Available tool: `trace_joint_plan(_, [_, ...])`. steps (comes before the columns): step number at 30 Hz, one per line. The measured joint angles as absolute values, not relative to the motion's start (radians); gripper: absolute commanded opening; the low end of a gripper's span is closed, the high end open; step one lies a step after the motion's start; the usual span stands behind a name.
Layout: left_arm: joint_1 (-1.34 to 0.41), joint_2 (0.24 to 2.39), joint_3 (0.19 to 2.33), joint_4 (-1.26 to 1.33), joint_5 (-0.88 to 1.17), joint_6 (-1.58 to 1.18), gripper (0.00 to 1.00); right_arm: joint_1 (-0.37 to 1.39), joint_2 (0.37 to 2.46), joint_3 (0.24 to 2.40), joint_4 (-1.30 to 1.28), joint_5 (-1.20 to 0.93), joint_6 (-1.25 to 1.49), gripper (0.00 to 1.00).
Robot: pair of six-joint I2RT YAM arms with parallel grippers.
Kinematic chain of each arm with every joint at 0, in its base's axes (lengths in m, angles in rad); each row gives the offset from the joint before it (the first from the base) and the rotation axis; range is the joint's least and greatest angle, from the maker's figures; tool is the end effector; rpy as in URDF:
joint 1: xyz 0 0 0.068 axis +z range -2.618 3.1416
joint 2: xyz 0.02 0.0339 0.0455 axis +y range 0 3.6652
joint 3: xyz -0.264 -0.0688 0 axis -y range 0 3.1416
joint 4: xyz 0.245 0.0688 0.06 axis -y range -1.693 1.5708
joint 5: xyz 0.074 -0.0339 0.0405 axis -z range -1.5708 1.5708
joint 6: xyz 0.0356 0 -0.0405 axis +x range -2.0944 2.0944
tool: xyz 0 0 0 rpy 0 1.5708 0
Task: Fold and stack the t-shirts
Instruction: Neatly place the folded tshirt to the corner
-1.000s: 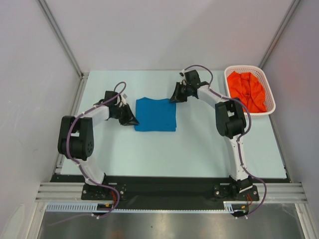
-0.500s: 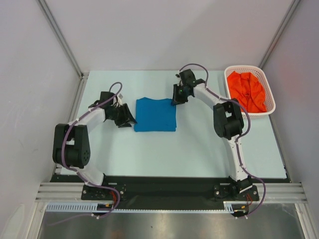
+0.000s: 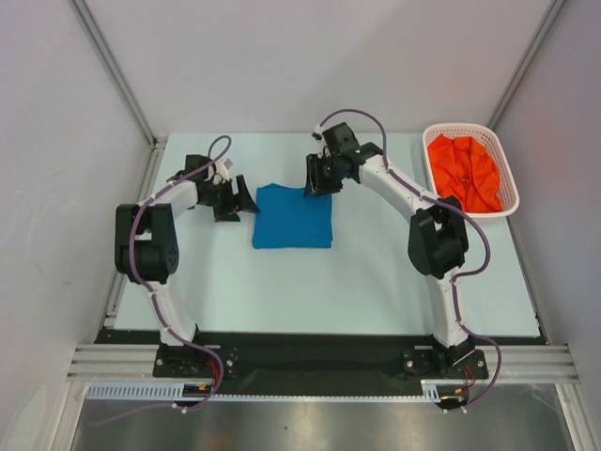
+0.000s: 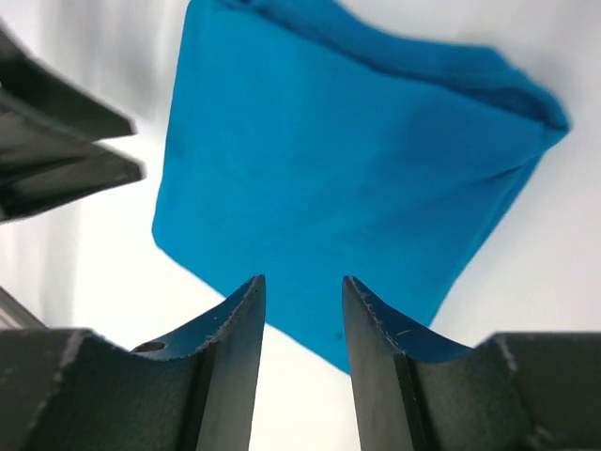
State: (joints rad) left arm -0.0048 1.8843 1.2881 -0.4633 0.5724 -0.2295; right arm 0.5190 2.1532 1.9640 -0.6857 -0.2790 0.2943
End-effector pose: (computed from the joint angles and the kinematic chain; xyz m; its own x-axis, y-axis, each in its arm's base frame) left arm 0.3886 -0.0211 0.1861 -0.9104 -0.1869 -0.3690 0.0636 0.8183 -0.5713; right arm 0.4176 0.2498 0.2638 -0.8205 -0.1476 -0.5522 -0.4097 0.8255 0.3882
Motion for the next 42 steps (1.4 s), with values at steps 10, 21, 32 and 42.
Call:
trace_joint_plan(10, [-0.019, 2.007, 1.309, -0.365, 0.638, -0.238, 0.79, 0.483, 2.067, 1.783, -0.681, -0.306, 0.321, 0.42])
trace_joint_plan(21, [-0.104, 2.018, 1.316, -0.326, 0.542, -0.316, 0.6, 0.354, 1.961, 1.656, -0.618, -0.349, 0.34, 0.41])
trace_joint_plan(32, [-0.163, 2.089, 1.393, -0.368, 0.474, -0.409, 0.02, 0.308, 1.885, 1.537, -0.58, -0.379, 0.34, 0.4])
trace_joint_plan(42, [-0.197, 2.134, 1.571, -0.557, 0.283, -0.347, 0.0, 0.293, 1.719, 1.373, -0.598, -0.383, 0.338, 0.4])
